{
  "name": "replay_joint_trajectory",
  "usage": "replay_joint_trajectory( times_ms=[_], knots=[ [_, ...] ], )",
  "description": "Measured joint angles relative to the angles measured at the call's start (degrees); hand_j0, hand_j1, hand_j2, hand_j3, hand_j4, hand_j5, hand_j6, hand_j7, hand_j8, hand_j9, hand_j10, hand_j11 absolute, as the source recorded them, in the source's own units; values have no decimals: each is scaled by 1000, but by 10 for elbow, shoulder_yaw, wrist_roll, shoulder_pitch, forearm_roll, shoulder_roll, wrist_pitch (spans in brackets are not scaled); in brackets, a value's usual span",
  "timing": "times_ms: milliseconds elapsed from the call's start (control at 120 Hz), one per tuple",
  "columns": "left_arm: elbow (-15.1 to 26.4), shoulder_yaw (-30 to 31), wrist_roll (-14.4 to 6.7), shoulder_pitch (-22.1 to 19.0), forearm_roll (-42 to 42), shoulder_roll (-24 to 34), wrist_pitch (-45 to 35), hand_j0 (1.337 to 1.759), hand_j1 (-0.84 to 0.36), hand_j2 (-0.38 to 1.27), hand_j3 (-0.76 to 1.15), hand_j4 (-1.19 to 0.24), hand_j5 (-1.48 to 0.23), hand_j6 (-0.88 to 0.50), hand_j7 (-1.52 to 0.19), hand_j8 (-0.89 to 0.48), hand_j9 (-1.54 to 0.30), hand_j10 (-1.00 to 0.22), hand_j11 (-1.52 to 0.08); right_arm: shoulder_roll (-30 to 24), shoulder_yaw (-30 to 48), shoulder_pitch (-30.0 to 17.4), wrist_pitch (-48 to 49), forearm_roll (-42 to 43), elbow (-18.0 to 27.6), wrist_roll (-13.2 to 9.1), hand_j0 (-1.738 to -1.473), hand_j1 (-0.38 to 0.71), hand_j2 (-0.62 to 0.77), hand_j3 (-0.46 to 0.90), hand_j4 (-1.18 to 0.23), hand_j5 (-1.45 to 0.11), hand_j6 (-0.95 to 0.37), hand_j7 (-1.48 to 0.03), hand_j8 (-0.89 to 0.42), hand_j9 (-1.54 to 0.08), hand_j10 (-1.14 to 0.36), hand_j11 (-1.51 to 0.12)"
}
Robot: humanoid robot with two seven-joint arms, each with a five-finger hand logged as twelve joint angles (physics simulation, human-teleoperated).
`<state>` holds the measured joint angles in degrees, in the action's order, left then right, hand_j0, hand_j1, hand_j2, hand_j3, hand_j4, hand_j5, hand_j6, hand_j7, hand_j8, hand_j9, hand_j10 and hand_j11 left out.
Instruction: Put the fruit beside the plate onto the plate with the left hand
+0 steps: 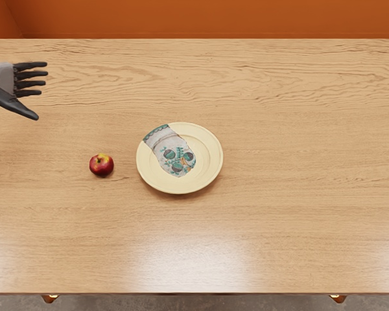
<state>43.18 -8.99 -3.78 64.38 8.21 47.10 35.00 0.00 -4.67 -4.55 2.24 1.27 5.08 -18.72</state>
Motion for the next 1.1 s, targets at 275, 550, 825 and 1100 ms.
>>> replay_joint_trajectory(
  times_ms=[275, 550, 825, 1100],
  knots=[
    [1, 1, -38, 4, 4, -36, 0, 1658, 342, 2, 0, -8, -9, -8, -9, -8, -9, -7, -9, 0, 0, 3, -2, 0, -1, 0, -1658, -349, 0, 0, -1, 0, -1, 0, -1, 0, -1, 0],
    [184, 147, -58, 134, 1, 83, 0, 1658, 340, 3, 0, -8, -11, -8, -11, -7, -11, -7, -11, 0, 0, 3, -3, 0, -1, 0, -1658, -349, 0, 0, 0, 0, -1, 0, 0, 0, 0, 0],
    [287, 385, -54, 235, -2, 28, -29, 1658, 317, 6, 0, -29, -36, -29, -36, -29, -36, -28, -36, 0, 0, 3, -3, 0, -1, 0, -1658, -349, 0, 0, -1, 0, -1, 0, -1, 0, 0, 0],
    [300, 422, -53, 281, -5, -3, -230, 1658, 320, 5, 0, -26, -32, -26, -32, -26, -32, -25, -32, 0, 0, 3, -3, 0, -1, 0, -1658, -349, 0, 0, -1, 0, -1, 0, -1, 0, 0, 0]
  ],
)
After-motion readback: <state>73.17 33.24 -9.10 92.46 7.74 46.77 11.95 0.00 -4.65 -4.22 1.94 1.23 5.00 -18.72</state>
